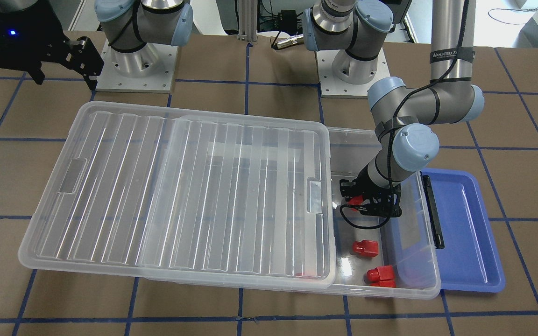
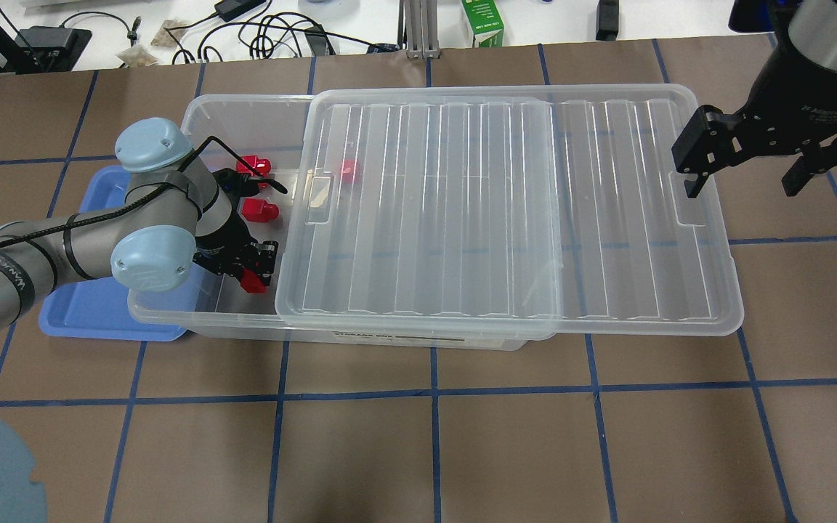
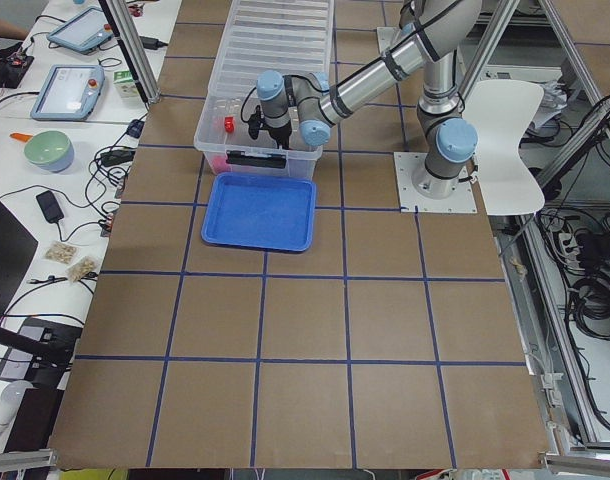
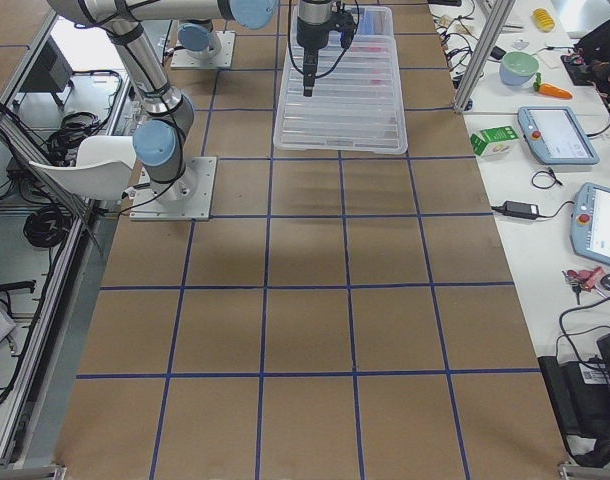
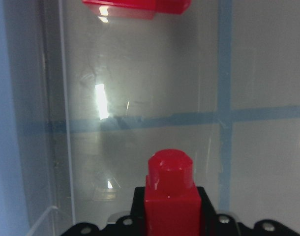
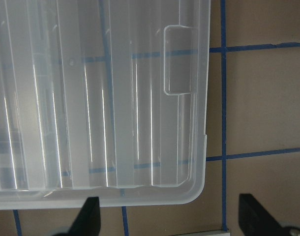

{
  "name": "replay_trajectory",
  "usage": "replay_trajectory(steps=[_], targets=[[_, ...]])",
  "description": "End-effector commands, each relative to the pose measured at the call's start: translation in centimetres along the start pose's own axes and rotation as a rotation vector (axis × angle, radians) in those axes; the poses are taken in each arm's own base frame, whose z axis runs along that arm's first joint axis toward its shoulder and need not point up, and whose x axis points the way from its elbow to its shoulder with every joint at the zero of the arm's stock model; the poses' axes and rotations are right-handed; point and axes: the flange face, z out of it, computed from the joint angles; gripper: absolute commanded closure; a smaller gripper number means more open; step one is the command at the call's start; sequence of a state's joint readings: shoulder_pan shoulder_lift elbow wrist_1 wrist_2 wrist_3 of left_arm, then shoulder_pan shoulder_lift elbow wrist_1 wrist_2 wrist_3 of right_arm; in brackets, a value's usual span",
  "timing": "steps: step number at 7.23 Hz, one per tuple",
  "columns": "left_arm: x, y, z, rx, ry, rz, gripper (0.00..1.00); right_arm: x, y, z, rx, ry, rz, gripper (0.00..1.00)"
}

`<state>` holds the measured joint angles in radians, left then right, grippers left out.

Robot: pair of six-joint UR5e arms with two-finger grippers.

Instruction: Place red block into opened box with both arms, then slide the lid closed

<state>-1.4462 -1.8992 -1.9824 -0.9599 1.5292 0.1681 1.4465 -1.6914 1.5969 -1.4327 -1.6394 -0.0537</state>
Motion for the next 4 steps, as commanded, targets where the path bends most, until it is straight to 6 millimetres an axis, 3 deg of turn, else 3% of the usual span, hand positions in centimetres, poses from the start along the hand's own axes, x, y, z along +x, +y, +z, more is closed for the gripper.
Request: replay_trajectory(steps=[1,2,3,4], targets=[[0.2,-0.1,-1.8,0.027,-0.003,-0.002,0.08,0.0,0.0,0.0,0.001,0.0,0.0,0.0],[0.6,-0.2,-3.7,0.063,-0.011,0.004,0.0,0.0,0.0,0.0,-0.001,0.0,0.0,0.0],[0.9,0.0,-6.8,0.069,-0.013,0.002,0.0,0.0,0.1,-0.1,-0.001,0.002,0.0,0.0],[1.4,0.3,-10.9,0.055,-0.011,0.006,0.0,0.0,0.3,-0.3,0.007,0.001,0.0,0.0]])
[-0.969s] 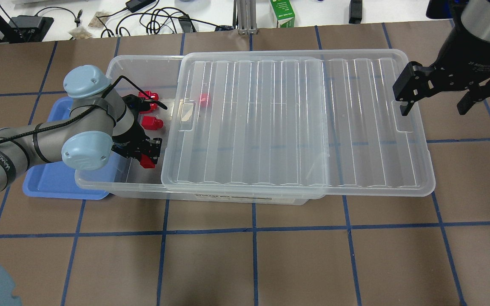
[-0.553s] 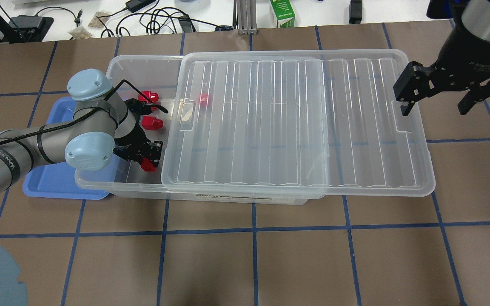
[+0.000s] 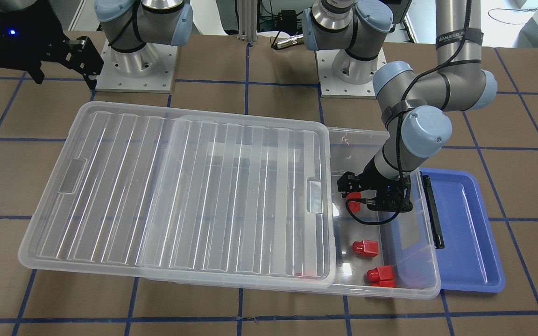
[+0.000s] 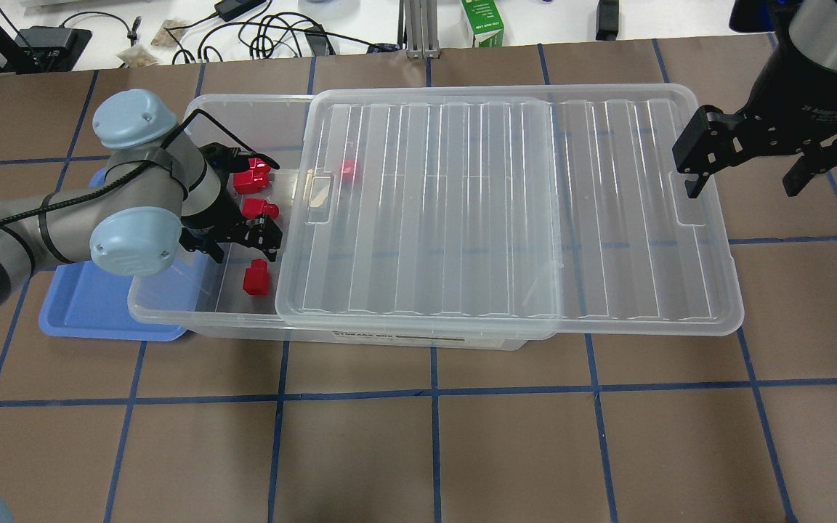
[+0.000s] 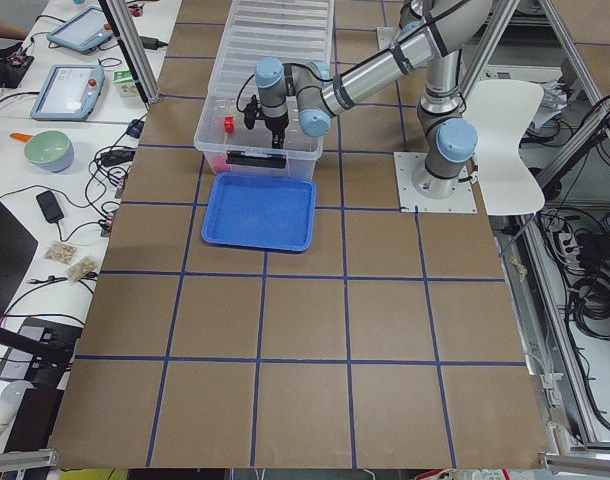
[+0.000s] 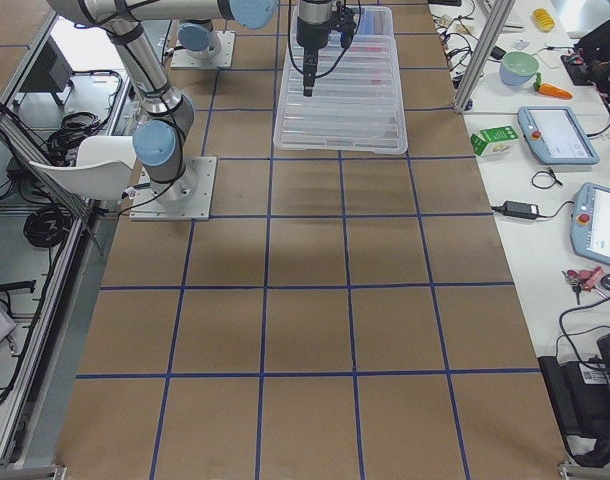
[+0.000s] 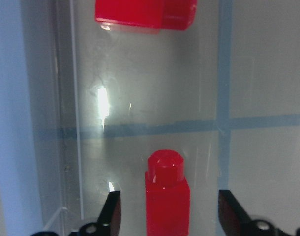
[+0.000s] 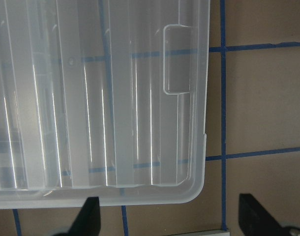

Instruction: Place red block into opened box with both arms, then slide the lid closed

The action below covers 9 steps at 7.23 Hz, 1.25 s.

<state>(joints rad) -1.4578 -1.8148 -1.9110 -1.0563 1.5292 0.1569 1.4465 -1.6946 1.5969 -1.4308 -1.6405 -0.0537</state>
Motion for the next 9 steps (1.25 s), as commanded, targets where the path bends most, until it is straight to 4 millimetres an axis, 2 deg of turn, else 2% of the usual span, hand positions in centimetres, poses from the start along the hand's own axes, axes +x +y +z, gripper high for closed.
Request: replay_trajectory(steps=[1,2,3,4,5,6,7,8,9], targets=[[0.9,0.2,-9.4,-0.006,-0.002,-0.006,0.0,0.0,0.0,0.1,-0.004,0.001,0.0,0.0],[2.5,0.8,-14.1,0.008,-0.006,-0.043,0.0,0.4,-0.3,0.1,0.006,0.004,0.008,0.0],[6.0,1.7,-18.2,0.042,-0.027,-0.03,0.0,1.7,-1.5,1.5,-0.023,0.001,0.02,0.0],[7.3,2.5,-21.7,0.073,-0.085,-0.02,0.0,4.3,-3.0,3.1,-0.053,-0.005,0.077,0.0],[7.2,3.4,-23.5,0.089,-0.108,-0.02,0.0,6.9,-4.0,4.8,-0.089,-0.017,0.126,0.0],[7.3,4.2,-24.0,0.101,-0.097,-0.012,0.0,9.2,-5.5,6.9,-0.104,-0.023,0.168,0.0],[7.3,4.6,-25.0,0.129,-0.092,-0.011,0.0,10.9,-7.4,7.7,-0.049,-0.009,0.193,0.0],[7.0,4.7,-25.8,0.146,-0.078,-0.019,0.0,11.9,-8.7,9.9,-0.084,0.017,0.172,0.0],[6.3,4.6,-25.2,0.136,-0.075,-0.031,0.0,12.5,-9.9,12.1,-0.129,0.044,0.133,0.0]])
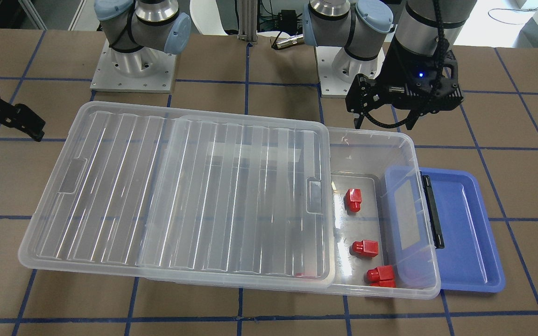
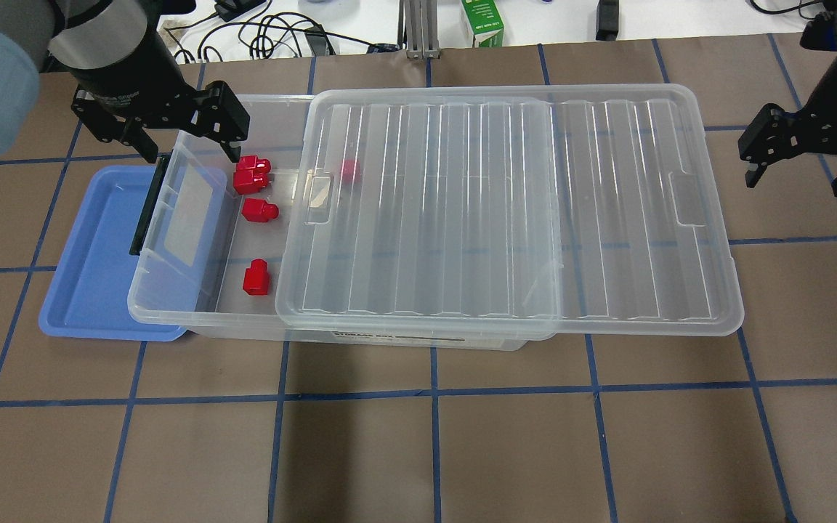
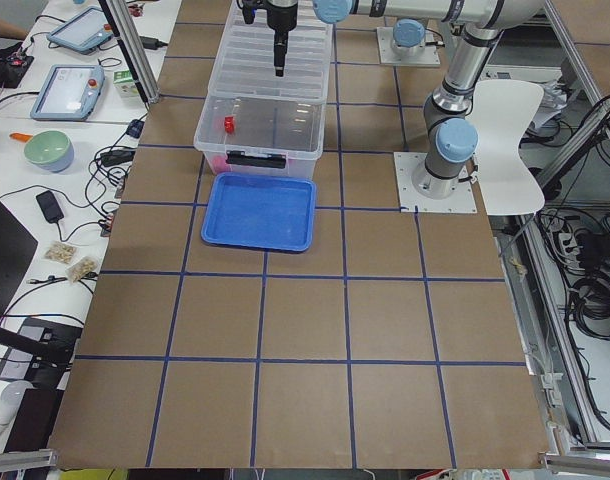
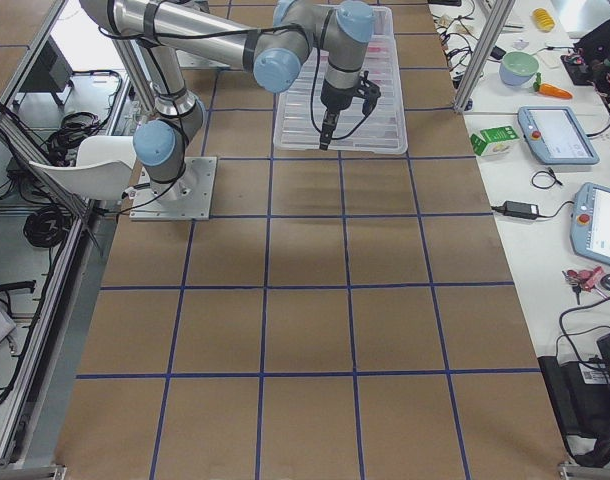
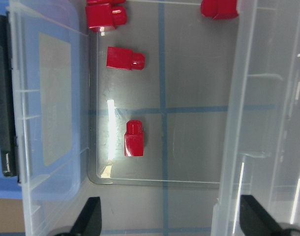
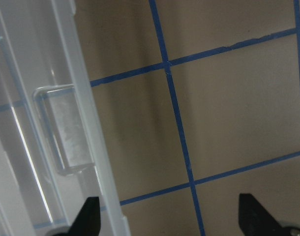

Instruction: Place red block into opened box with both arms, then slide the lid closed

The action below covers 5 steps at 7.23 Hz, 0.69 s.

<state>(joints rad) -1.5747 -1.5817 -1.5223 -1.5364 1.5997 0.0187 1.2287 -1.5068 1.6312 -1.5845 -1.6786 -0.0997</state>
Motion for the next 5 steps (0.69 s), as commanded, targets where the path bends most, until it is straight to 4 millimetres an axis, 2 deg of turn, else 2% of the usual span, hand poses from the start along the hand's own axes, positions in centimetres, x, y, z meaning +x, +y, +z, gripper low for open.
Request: replay_trajectory(steps=[1,2,5], targets=[[-0.5,-0.3,-0.7,0.036,0.055,-0.042,0.0,0.7,-2.7,3.6,-0.051,0.026,-0.034,0.0],[-1.4,-0.6,-1.5,0.074,0.041,-0.057,0.0,0.6,-3.0,5.0,-0.07,0.025,-0.038,0.0],[-2.5,0.3,-1.5,0.044,0.039,-0.059,0.0,0.4,-3.8,6.5,-0.071,0.021,-0.041,0.0]])
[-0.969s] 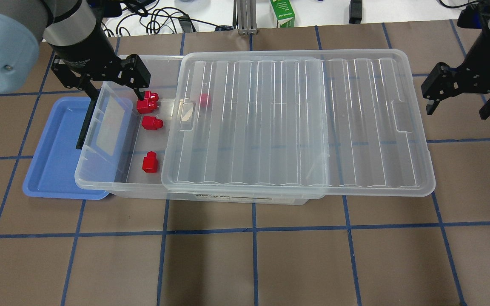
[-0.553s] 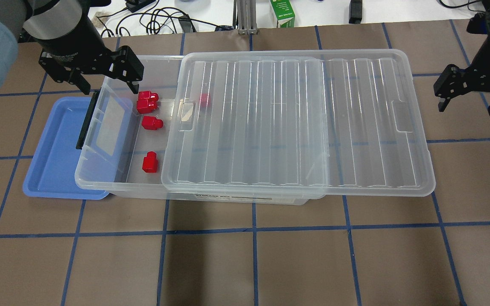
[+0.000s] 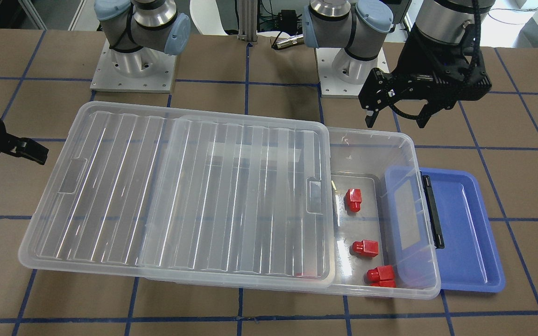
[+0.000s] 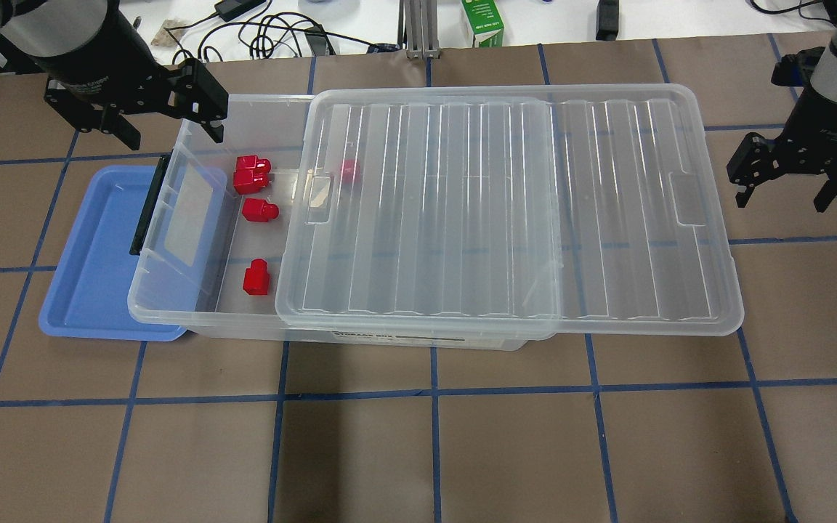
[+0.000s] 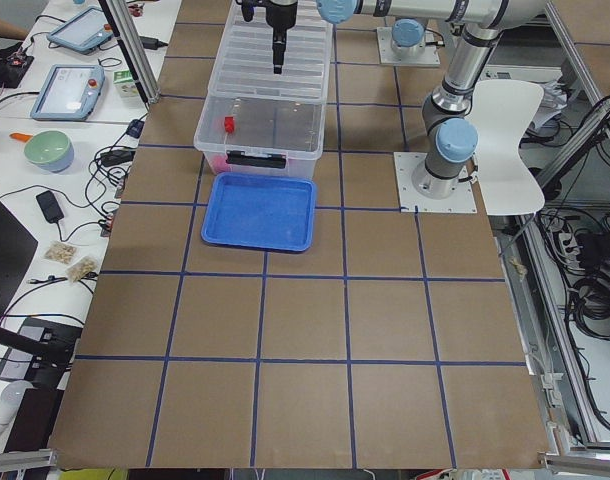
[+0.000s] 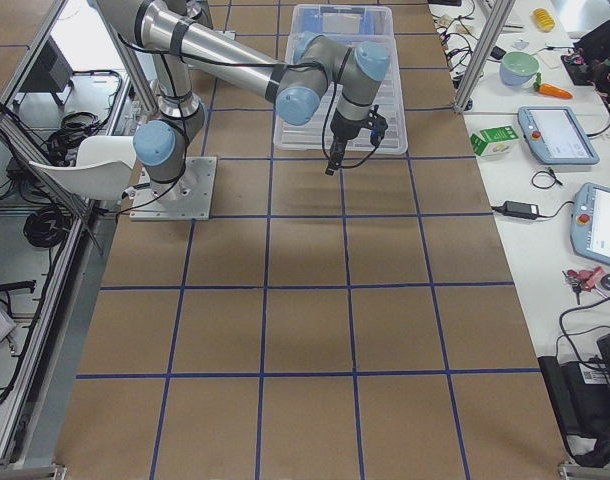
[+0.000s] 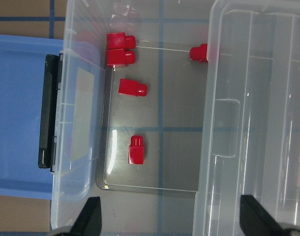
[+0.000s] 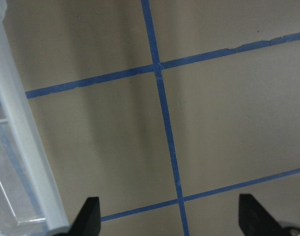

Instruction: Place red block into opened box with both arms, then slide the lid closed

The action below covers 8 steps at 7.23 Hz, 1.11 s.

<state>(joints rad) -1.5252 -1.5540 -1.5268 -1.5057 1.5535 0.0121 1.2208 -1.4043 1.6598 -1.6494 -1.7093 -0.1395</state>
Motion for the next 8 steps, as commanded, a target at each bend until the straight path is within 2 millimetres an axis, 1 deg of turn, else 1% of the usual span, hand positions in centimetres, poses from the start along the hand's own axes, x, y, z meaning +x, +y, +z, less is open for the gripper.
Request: replay_trajectory(steps=[1,2,4,6,7,8], targets=[[-0.5,0.4,0.0,-0.021,0.0,-0.005,0.0,-0.3,-1.3,1.4,-0.003,0.0,-0.005,0.0],[-0.5,0.4,-0.1,-0.018,0.002,-0.005,0.0,-0.8,-1.2,0.9,0.012,-0.004,-0.011,0.0],[-0.5,0.3,-0.1,-0.02,0.002,0.002,0.0,-3.6,-1.1,1.0,0.013,0.005,-0.056,0.0],[-0.5,0.3,-0.1,-0.021,0.0,0.003,0.0,-4.4,-1.0,0.8,0.018,-0.013,-0.068,0.0],[-0.7,0.3,-0.1,-0.02,-0.013,0.004,0.0,-5.7,-0.9,0.4,0.032,-0.053,-0.083,0.0],[-0.7,0.3,-0.1,-0.02,-0.017,0.004,0.0,-7.6,-1.0,0.1,0.066,-0.057,-0.113,0.0]])
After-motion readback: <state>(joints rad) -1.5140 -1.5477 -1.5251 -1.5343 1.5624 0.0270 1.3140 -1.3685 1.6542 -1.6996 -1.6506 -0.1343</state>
